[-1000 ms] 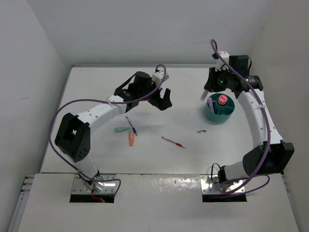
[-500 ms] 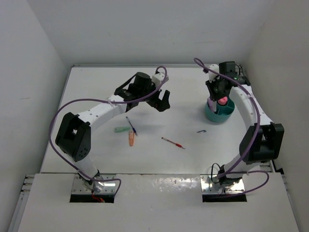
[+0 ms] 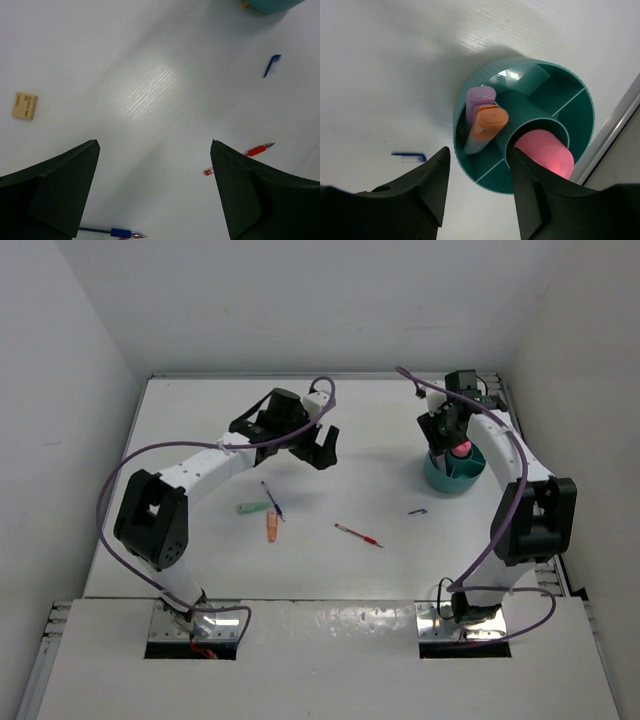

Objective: Sort the stationery into containers
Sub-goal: Place the stationery in the storage box.

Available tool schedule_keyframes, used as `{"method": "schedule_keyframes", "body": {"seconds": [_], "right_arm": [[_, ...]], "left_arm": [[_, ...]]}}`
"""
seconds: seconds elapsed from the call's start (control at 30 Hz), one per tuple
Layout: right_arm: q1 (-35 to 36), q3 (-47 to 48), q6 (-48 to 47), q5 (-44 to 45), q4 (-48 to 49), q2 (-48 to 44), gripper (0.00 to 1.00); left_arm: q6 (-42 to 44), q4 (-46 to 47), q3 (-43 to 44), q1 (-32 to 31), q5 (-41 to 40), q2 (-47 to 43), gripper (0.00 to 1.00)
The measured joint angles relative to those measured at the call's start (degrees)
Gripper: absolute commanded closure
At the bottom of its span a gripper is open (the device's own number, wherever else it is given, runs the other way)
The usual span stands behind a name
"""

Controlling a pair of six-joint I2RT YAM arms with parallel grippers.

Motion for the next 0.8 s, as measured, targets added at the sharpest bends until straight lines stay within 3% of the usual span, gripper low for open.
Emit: {"method": "schedule_keyframes", "body": {"seconds": [0.17, 0.27, 0.3, 0.37, 0.5, 0.6, 0.63, 0.67, 0.8], "right_arm": [[2.3, 0.0, 1.3, -1.4, -1.5, -2.9, 0.51], [4.0, 0.0, 2.8, -4.2, -2.7, -7.2, 0.53], [4.5, 0.0, 3.4, -6.2, -3.2, -9.1, 0.54], [5.1, -0.1, 4.2, -9.3, -3.9, -12.4, 0.57], [7.6, -1.7, 4.7, -12.8, -5.2, -17.3, 0.62], [11.4, -5.9, 4.7, -13.7, -5.7, -18.8, 0.63], [12.6, -7.7, 4.6, -13.8, -5.6, -18.9, 0.63], [13.9, -9.8, 4.5, -13.9, -5.7, -18.9, 0.63], [16.5, -15.9, 4.5, -13.9, -6.7, -18.9, 0.63]], "left_arm": [[6.2, -1.5, -3.8, 2.5, 2.4, -2.5, 0.02], [12.8, -4.5, -5.7, 0.7, 3.3, -4.7, 0.11], [14.9, -5.3, -6.1, -0.5, 3.6, -5.1, 0.22], [17.7, -6.2, -6.8, -2.0, 4.2, -5.4, 0.3], [17.4, -6.5, -9.0, -0.6, 3.3, -5.7, 0.33], [13.3, -6.1, -11.5, 4.6, -0.7, -7.0, 0.3], [12.1, -6.2, -11.8, 6.7, -2.1, -7.5, 0.27], [11.1, -6.2, -11.9, 8.9, -4.0, -7.8, 0.13], [11.8, -7.2, -11.1, 17.2, -8.7, -8.3, 0.0]]}}
